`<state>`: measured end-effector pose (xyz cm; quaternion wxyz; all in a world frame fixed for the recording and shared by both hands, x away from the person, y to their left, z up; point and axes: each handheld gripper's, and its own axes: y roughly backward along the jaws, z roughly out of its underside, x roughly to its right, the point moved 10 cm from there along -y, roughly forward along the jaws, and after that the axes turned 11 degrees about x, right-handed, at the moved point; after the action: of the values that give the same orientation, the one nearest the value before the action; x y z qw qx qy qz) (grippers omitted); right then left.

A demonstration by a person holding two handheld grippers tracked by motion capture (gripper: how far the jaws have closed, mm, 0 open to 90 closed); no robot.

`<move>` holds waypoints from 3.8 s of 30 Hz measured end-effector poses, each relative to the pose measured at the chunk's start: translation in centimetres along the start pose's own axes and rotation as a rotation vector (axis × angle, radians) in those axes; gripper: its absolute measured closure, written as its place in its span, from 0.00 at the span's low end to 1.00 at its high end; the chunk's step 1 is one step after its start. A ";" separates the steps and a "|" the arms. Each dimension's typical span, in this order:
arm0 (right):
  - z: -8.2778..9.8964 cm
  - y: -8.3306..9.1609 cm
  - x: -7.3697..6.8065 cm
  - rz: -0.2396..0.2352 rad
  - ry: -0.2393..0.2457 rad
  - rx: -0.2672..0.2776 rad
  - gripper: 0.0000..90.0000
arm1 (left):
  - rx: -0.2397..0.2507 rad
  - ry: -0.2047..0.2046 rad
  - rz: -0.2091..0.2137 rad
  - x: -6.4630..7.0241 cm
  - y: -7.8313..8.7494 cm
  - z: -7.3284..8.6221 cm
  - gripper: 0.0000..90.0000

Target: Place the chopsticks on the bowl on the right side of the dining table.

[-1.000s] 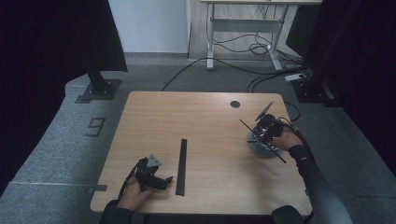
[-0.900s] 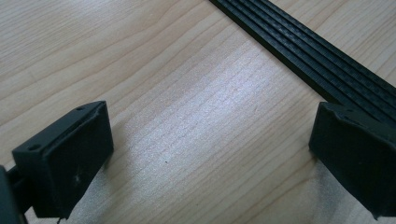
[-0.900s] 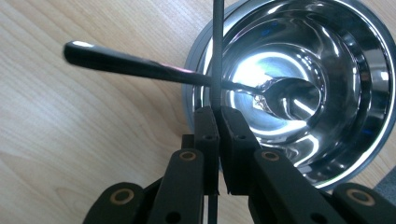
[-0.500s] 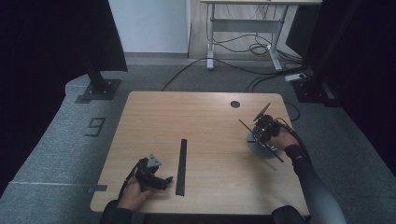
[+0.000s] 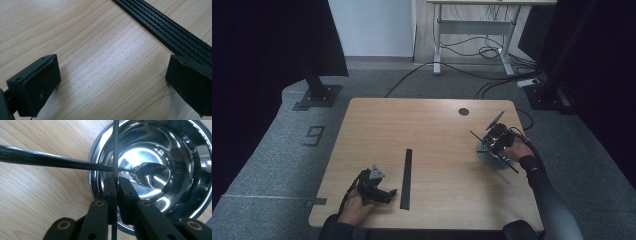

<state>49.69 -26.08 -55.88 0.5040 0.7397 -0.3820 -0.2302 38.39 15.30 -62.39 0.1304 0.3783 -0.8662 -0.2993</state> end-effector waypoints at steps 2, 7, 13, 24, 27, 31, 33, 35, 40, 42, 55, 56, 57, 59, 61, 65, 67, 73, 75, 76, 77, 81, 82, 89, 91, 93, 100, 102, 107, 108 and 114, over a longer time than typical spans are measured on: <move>-0.1 0.2 0.2 0.011 -0.010 0.019 0.79 | 0.000 0.000 0.000 0.0 0.0 0.0 0.00; -0.4 1.3 0.7 0.026 -0.050 0.106 0.53 | 0.002 0.002 0.000 0.0 0.0 0.0 0.00; 0.0 2.4 1.5 0.067 -0.103 0.226 0.28 | 0.002 0.002 0.001 0.0 0.0 0.0 0.00; 0.6 3.0 1.8 0.062 -0.253 0.474 0.04 | 0.003 0.002 0.000 0.0 0.0 0.0 0.00; 0.8 2.9 2.1 0.105 -0.282 0.531 0.00 | 0.002 -0.001 0.000 0.0 0.0 0.0 0.00; 1.1 2.7 2.3 0.145 -0.296 0.573 0.00 | 0.003 0.000 0.000 0.0 0.0 0.0 0.00; 1.3 2.5 2.2 0.179 -0.287 0.612 0.00 | 0.003 0.000 0.000 0.0 0.0 0.0 0.00; 1.4 2.4 2.1 0.178 -0.287 0.628 0.00 | 0.003 0.000 0.000 0.0 0.0 0.0 0.00; 1.8 2.5 2.2 0.188 -0.282 0.655 0.00 | 0.003 -0.001 0.000 0.0 0.0 0.0 0.00; 2.3 2.2 2.1 0.188 -0.284 0.645 0.00 | 0.003 0.000 0.000 0.0 0.0 0.0 0.00; 3.6 1.1 2.9 0.235 -0.271 0.606 0.00 | 0.002 0.000 -0.001 0.0 0.0 0.0 0.00; 3.7 1.0 2.9 0.240 -0.269 0.598 0.00 | 0.002 0.000 -0.001 0.0 0.0 0.0 0.00; 3.8 0.9 3.0 0.244 -0.268 0.592 0.00 | 0.002 0.000 -0.001 0.0 0.0 0.0 0.00; 4.0 0.6 3.1 0.248 -0.268 0.574 0.00 | 0.002 0.000 -0.001 0.0 0.0 0.0 0.00; 4.2 0.6 3.3 0.253 -0.270 0.568 0.00 | 0.002 0.000 -0.001 0.0 0.0 0.0 0.00; 4.6 0.4 3.6 0.264 -0.270 0.549 0.00 | 0.002 0.000 -0.001 0.0 0.0 0.0 0.00; 4.8 0.3 3.8 0.271 -0.266 0.542 0.01 | 0.002 -0.001 -0.001 0.0 0.0 0.0 0.00; 5.4 0.4 4.7 0.289 -0.283 0.545 0.02 | 0.002 0.000 -0.001 0.0 0.0 0.0 0.00; 5.6 0.5 5.0 0.295 -0.290 0.548 0.02 | 0.002 0.000 -0.001 0.0 0.0 0.0 0.00; 5.8 0.6 5.3 0.302 -0.296 0.547 0.03 | 0.002 0.000 -0.001 0.0 0.0 0.0 0.00; 5.8 0.6 5.3 0.302 -0.296 0.547 0.03 | 0.002 0.000 -0.001 0.0 0.0 0.0 0.00; 6.2 0.8 6.0 0.315 -0.312 0.551 0.03 | 0.002 0.000 -0.002 0.0 0.0 0.0 0.00; 6.4 0.8 6.2 0.319 -0.318 0.551 0.04 | 0.002 0.000 -0.001 0.0 0.0 0.0 0.00; 6.9 1.2 7.3 0.341 -0.354 0.564 0.05 | 0.002 0.000 -0.001 0.0 0.0 0.0 0.00; 7.1 1.2 7.6 0.348 -0.362 0.566 0.05 | 0.002 -0.001 -0.001 0.0 0.0 0.0 0.00; 7.3 1.2 8.0 0.357 -0.373 0.568 0.06 | 0.002 -0.001 -0.001 0.0 0.0 0.0 0.00; 7.7 1.4 8.9 0.385 -0.402 0.571 0.07 | 0.002 0.000 -0.001 0.0 0.0 0.0 0.00; 7.9 1.4 9.3 0.394 -0.411 0.573 0.07 | 0.002 0.000 -0.001 0.0 0.0 0.0 0.00; 8.4 1.4 10.0 0.404 -0.433 0.571 0.07 | 0.002 0.000 -0.001 0.0 0.0 0.0 0.00; 8.6 1.3 10.3 0.412 -0.441 0.572 0.08 | 0.002 0.000 -0.001 0.0 0.0 0.0 0.00; 8.9 1.2 10.7 0.418 -0.453 0.569 0.09 | 0.002 0.000 -0.001 0.0 0.0 0.0 0.00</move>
<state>49.28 -39.95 -57.70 0.2186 0.6865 -0.6735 -0.1652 38.39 15.27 -62.40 0.1297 0.3789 -0.8663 -0.2984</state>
